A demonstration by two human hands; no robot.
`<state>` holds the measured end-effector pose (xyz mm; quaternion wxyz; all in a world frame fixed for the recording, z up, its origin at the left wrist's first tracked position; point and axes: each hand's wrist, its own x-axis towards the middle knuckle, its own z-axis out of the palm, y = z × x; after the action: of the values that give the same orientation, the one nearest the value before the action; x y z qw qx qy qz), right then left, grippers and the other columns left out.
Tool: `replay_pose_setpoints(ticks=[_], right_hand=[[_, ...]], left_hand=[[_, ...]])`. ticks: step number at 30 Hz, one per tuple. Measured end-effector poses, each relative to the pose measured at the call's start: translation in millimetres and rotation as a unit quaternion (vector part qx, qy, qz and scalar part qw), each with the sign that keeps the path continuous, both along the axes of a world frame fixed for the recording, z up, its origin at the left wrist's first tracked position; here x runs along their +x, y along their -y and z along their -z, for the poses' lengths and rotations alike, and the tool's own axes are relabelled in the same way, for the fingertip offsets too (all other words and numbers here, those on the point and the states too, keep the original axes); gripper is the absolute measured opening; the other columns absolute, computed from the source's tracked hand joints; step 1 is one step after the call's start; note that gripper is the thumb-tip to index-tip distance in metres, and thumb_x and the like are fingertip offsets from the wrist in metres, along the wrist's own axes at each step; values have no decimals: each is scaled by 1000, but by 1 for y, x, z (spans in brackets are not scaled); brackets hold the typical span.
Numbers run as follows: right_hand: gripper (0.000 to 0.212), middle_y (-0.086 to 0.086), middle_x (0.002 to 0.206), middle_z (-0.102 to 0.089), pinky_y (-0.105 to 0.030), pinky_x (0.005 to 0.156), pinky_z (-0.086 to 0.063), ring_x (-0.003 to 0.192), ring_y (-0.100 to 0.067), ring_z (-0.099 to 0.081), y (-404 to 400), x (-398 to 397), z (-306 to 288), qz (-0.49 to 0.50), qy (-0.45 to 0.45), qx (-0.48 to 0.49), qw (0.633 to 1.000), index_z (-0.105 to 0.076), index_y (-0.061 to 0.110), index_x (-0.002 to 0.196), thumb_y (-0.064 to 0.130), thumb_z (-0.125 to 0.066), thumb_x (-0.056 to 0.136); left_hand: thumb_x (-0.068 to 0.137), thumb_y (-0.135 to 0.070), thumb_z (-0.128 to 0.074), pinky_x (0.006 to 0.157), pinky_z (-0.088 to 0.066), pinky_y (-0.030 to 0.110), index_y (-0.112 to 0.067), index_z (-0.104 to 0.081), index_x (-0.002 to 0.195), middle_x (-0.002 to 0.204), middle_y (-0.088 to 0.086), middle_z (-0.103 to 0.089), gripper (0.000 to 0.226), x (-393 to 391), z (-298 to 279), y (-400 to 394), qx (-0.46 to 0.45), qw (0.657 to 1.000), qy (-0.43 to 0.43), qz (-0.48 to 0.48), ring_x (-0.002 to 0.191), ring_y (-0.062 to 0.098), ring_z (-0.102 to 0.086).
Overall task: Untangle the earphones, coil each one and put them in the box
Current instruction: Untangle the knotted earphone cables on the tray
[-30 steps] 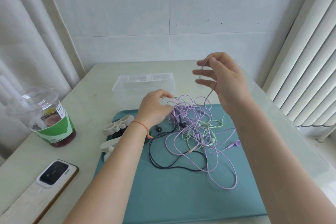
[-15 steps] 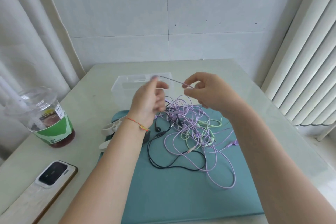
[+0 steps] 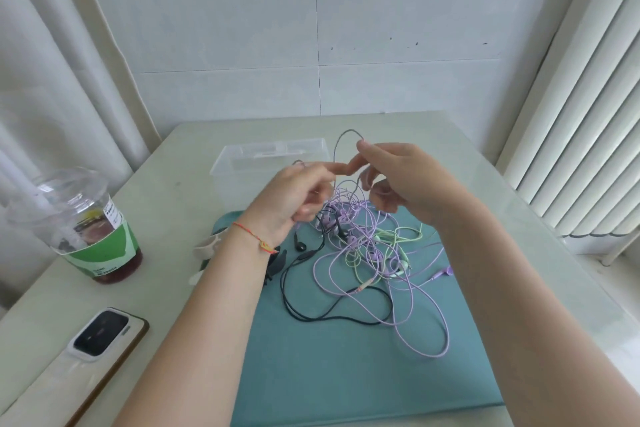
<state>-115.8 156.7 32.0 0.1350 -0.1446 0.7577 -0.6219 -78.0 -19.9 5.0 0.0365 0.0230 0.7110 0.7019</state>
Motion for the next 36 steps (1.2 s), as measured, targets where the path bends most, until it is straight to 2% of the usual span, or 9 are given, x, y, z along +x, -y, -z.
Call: replay_pose_setpoints(ticks=[6,10,12,14,18,24,28,33,36], right_hand=[[35,-5,62,-58,-20,40,-37,45,-15,-55,0,2,-9,6,58,-200,978,-61,8,87,33,-42,103],[32,-12,86,-69,-26,58,-57,74,-22,-71,-5,-9,-8,88,53,-309,946,-62,5,98,27,-41,104],[23,-17,102,-69,-35,71,-60,81,-27,-71,-8,-14,-3,121,37,-197,972,-62,2,104,21,-49,100],[28,-14,99,-72,-39,75,-60,76,-25,-71,-12,-15,2,110,-15,95,989,-64,-1,102,24,-52,98],[47,-7,64,-70,-30,66,-54,60,-22,-66,-13,-7,2,107,-115,424,892,-69,7,74,46,-51,93],[30,-6,63,-69,-24,54,-44,51,-17,-63,-14,-5,-6,160,-207,370,892,-64,7,89,37,-60,88],[41,-8,80,-71,-37,54,-54,48,-24,-67,-10,-3,-7,168,-101,129,972,-41,9,103,37,-66,87],[32,-10,51,-65,-21,43,-42,39,-13,-61,-15,-2,-7,172,-227,356,890,-66,4,78,32,-55,91],[13,3,76,-72,-24,51,-49,41,-9,-61,-8,1,-6,97,-280,300,907,-68,16,83,20,-58,90]], left_hand=[[88,-17,-69,43,-30,10,-11,-68,88,45,-17,-50,6,-1,10,-7,-170,985,-21,-7,40,-3,-40],[83,-26,-75,56,-41,10,-18,-76,85,71,-15,-69,8,-10,26,3,-234,967,-7,-101,58,-8,-57],[82,-28,-76,63,-44,15,-18,-77,85,81,-15,-72,10,-11,28,6,-202,969,-18,-142,65,-12,-60],[81,-32,-77,70,-45,16,-14,-78,86,86,-13,-73,19,-11,24,7,-193,968,-39,-158,74,-7,-63],[86,-36,-71,56,-41,14,-15,-76,80,76,-11,-71,23,-8,19,2,-214,963,-60,-154,65,-9,-59],[94,-28,-59,45,-37,13,-11,-70,82,69,-2,-70,24,-7,15,-1,-183,961,-59,-197,39,-4,-45],[91,-25,-63,40,-36,10,-10,-71,78,60,-2,-61,22,-9,20,3,-159,951,-33,-263,47,3,-48],[89,-27,-65,32,-26,13,-13,-75,80,58,-4,-56,20,-7,18,7,-183,947,4,-264,30,2,-37],[90,-29,-65,36,-29,12,-13,-77,83,61,0,-58,21,-5,16,2,-162,967,-3,-196,34,0,-39]])
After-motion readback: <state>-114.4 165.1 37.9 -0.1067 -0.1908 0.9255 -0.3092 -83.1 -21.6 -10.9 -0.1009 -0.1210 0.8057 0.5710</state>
